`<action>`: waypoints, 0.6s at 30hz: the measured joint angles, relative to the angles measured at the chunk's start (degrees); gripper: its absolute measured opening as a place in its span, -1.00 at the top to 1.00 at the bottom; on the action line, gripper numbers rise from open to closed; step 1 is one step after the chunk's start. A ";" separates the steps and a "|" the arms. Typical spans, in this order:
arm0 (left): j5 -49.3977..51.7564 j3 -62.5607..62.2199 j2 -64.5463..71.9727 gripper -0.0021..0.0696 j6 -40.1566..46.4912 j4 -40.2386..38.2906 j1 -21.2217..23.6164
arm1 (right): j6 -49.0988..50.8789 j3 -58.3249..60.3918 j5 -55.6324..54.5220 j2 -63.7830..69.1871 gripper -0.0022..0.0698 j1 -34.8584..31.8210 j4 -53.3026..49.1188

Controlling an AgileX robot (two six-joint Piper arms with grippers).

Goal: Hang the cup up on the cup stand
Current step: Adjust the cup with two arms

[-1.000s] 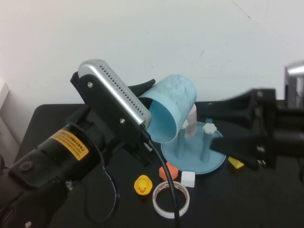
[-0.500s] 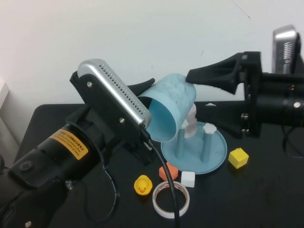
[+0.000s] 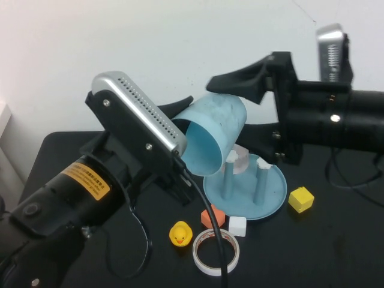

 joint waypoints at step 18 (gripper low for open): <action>-0.51 0.00 0.00 0.92 -0.07 -0.34 0.00 | -2.03 -2.99 -0.51 3.39 -0.69 2.41 0.46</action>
